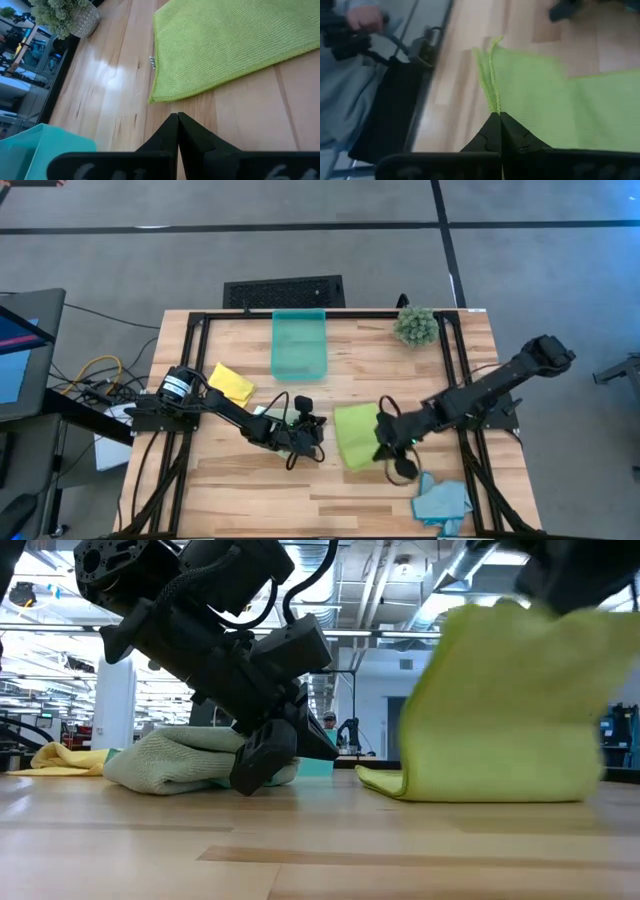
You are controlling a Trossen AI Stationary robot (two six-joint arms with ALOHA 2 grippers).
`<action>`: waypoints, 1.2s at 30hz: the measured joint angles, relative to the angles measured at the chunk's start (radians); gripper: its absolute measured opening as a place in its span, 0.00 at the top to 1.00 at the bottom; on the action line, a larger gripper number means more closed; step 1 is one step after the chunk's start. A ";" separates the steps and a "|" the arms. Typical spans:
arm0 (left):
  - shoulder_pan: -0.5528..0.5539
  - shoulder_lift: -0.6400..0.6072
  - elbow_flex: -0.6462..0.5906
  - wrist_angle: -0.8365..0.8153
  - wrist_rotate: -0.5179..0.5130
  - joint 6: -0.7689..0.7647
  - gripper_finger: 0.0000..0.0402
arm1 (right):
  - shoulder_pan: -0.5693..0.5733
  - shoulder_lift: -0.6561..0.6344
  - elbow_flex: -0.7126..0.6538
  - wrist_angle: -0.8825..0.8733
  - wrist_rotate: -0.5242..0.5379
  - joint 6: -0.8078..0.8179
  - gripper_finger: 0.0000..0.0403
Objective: Fold microfiber towels
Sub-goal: Fold the light green microfiber cloth
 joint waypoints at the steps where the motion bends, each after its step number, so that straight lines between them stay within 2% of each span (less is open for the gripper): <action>1: 0.000 0.000 0.000 0.000 0.000 0.000 1.00 | 0.015 -0.005 0.000 0.002 0.028 0.009 0.98; 4: 0.000 0.000 0.000 0.000 0.000 0.000 1.00 | 0.011 -0.010 0.000 -0.003 0.123 0.038 0.98; 8: 0.000 0.000 0.000 0.001 0.000 0.000 1.00 | -0.056 -0.002 0.000 -0.050 0.207 0.023 0.98; 11: 0.001 0.000 0.000 0.001 0.000 0.000 1.00 | -0.135 0.029 -0.001 -0.068 0.201 -0.029 0.98; 16: 0.001 0.000 0.000 -0.002 0.000 0.000 1.00 | -0.239 0.124 0.000 -0.017 0.108 -0.101 0.98; 22: 0.001 0.000 0.000 -0.011 0.000 -0.001 1.00 | -0.310 0.216 0.000 -0.008 0.117 -0.128 0.98; 28: 0.001 0.000 0.000 -0.012 0.000 -0.001 1.00 | -0.324 0.198 -0.001 -0.008 0.128 -0.136 0.98; 36: 0.001 0.000 0.000 -0.014 0.000 -0.001 1.00 | -0.313 0.184 0.000 -0.001 0.222 -0.136 0.98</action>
